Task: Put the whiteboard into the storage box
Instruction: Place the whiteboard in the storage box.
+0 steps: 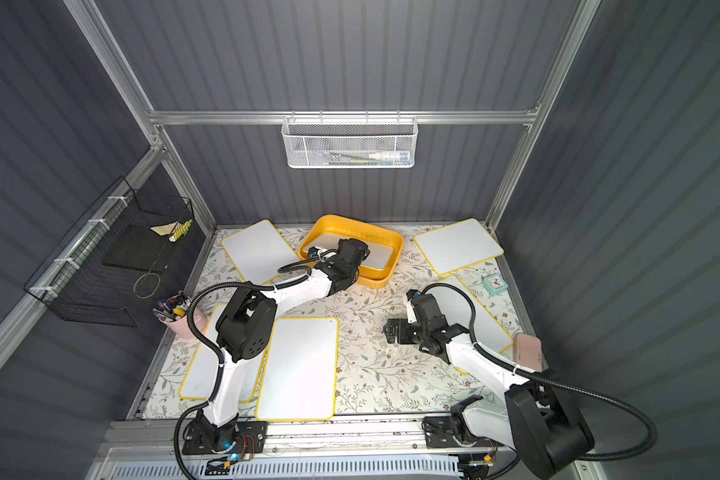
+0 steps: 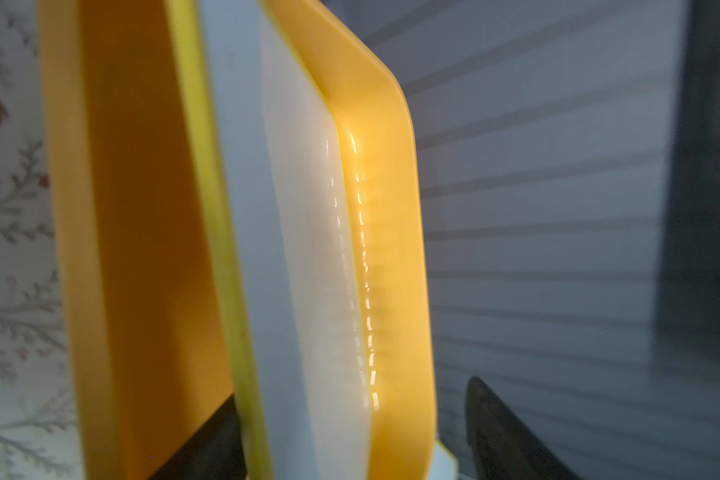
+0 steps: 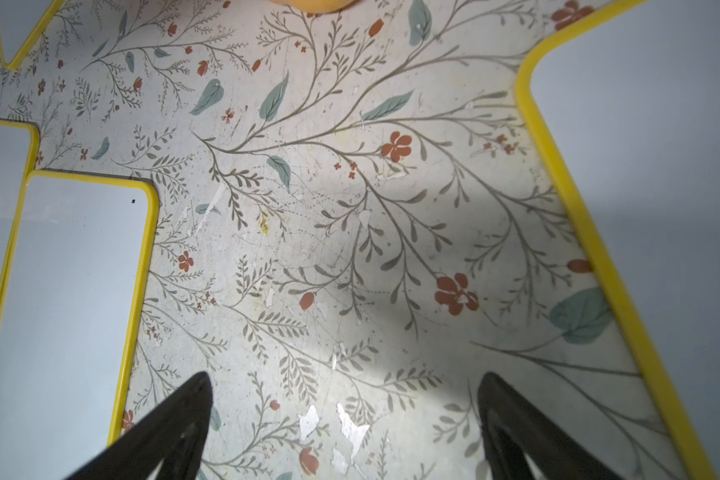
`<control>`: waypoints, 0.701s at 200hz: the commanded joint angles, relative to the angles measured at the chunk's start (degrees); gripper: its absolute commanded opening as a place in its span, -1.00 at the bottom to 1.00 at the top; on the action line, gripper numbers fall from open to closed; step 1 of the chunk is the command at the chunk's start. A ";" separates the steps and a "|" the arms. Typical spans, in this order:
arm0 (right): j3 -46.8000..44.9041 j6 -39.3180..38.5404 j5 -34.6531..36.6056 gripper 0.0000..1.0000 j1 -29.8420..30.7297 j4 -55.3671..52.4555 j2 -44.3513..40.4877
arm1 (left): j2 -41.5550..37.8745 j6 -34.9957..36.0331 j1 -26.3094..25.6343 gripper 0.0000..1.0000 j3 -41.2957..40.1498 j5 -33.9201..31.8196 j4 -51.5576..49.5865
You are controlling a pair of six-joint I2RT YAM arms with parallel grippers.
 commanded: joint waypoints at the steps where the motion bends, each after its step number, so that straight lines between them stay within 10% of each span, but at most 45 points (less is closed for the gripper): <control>1: 0.93 -0.64 0.00 0.98 0.27 0.17 0.13 | -0.73 12.50 -0.06 0.74 4.81 3.91 -4.10; 140: 0.96 -0.64 0.13 0.98 0.46 0.00 0.30 | -14.75 46.39 0.95 0.79 -4.74 13.91 -12.41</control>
